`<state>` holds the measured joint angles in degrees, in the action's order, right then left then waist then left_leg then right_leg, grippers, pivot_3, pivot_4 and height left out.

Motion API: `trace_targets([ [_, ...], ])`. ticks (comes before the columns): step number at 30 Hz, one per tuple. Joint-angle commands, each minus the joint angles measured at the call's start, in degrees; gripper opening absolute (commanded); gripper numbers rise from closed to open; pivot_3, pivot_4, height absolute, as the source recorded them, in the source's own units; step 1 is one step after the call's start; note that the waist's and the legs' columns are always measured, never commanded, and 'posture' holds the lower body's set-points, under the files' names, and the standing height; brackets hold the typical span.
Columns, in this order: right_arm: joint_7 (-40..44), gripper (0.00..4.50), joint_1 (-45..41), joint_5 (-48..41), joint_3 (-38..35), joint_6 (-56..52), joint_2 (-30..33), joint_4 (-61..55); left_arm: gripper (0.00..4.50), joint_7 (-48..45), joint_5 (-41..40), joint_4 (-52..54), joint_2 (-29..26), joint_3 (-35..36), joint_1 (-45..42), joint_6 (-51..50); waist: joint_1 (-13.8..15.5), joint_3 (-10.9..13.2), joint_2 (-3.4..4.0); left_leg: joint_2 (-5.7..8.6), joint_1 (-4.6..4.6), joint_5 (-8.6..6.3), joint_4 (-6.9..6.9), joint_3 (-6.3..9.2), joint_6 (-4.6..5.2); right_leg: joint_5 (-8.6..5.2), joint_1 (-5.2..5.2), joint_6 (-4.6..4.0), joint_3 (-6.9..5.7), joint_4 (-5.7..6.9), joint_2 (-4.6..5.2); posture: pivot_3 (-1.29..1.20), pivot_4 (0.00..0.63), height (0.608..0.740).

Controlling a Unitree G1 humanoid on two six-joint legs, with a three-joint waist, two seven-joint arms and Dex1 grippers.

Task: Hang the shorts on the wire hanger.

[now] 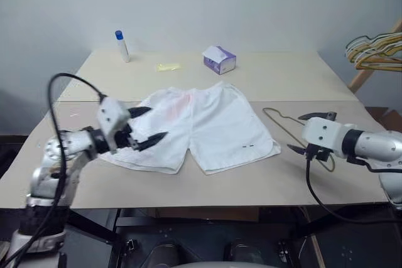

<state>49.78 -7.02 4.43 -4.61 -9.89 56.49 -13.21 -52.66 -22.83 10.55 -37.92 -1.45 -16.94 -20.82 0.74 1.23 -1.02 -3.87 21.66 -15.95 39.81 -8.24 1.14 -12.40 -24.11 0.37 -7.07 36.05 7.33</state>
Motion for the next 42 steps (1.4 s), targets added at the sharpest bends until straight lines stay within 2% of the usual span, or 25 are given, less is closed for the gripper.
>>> trace_targets([
  [1, -3.08, 4.48, 3.17, 0.54, -4.26, -3.07, -1.02, -4.99, 4.5, -1.39, 2.65, 1.1, 1.42, -6.29, -3.53, -1.48, -0.37, -0.01, -0.02, 0.0, 0.02, 0.01, 0.01, -0.01, -0.01, 0.02, -0.02, -0.04, 0.0, 0.0, 0.0, -0.07, 0.0, 0.74],
  [7, -5.82, 4.48, 8.86, 2.17, -5.57, -6.15, -2.58, -10.4, 4.5, -5.87, 7.52, -2.56, 4.05, -16.46, -8.73, -1.73, -2.75, -0.04, 0.02, -0.02, -0.06, 0.0, 0.02, 0.01, 0.0, -0.13, 0.01, 0.21, 0.04, 0.03, 0.0, -0.12, 0.0, 0.74],
  [11, -7.27, 4.48, 9.23, 2.78, -5.88, -7.77, -3.43, -11.8, 4.5, -6.99, 14.61, -7.31, 4.7, -23.27, -12.27, -0.72, -4.23, -0.06, 0.05, -0.02, -0.14, -0.2, 0.02, 0.02, 0.35, -0.14, 0.05, 0.23, 0.07, 0.05, 0.0, -0.14, 0.0, 0.74],
  [14, -7.75, 4.48, 9.44, 2.86, -5.78, -8.37, -3.7, -12.47, 4.5, -5.74, 21.46, -12.51, 4.65, -26.63, -14.67, 3.04, -4.87, -0.05, 0.04, -0.02, -0.13, -0.2, 0.02, 0.03, 0.36, -0.14, 0.02, 0.23, 0.08, 0.05, 0.0, -0.14, 0.0, 0.74],
  [17, -8.06, 4.48, 9.44, 3.13, -5.22, -8.49, -4.01, -12.54, 4.5, -8.38, 21.77, -17.43, 5.51, -27.25, -15.39, 4.64, -4.98, -0.06, 0.05, -0.02, -0.14, -0.22, 0.01, 0.03, 0.39, -0.14, 0.01, 0.22, 0.09, 0.04, 0.0, -0.14, 0.0, 0.74],
  [20, -8.2, 4.5, 8.93, 3.29, -4.93, -8.6, -4.24, -12.37, 3.98, -10.03, 22.66, -20.5, 6.66, -27.69, -15.77, 6.0, -4.85, -0.06, 0.05, -0.02, -0.11, -0.23, 0.01, 0.03, 0.41, -0.14, -0.02, 0.21, 0.09, 0.04, 0.0, -0.14, 0.0, 0.74],
  [32, -8.47, 4.5, 5.92, 3.92, -2.97, -8.36, -4.58, -10.4, 0.13, -10.49, 24.28, -23.47, 8.91, -25.78, -15.77, 6.62, -4.74, -0.07, 0.06, -0.01, -0.14, -0.28, 0.07, 0.04, 0.49, -0.13, 0.03, 0.21, 0.09, 0.06, 0.03, -0.12, 0.0, 0.74],
  [37, -8.69, 4.5, 4.62, 4.38, -1.81, -7.6, -4.95, -8.9, 0.03, -11.67, 24.0, -20.23, 5.13, -23.5, -12.95, 10.48, -4.96, -0.08, 0.06, -0.01, -0.12, -0.28, 0.07, 0.02, 0.49, -0.11, 0.0, 0.18, 0.1, 0.08, 0.03, -0.09, 0.0, 0.74],
  [42, -8.95, 4.5, 2.17, 5.42, 1.08, -5.92, -5.49, -6.66, 0.03, -18.2, 19.78, -17.5, -6.42, -16.76, -7.43, 20.47, -4.95, -0.08, 0.08, -0.07, -0.15, -0.27, 0.01, 0.01, 0.47, -0.09, -0.07, 0.06, 0.12, 0.15, 0.0, -0.06, 0.0, 0.74],
])
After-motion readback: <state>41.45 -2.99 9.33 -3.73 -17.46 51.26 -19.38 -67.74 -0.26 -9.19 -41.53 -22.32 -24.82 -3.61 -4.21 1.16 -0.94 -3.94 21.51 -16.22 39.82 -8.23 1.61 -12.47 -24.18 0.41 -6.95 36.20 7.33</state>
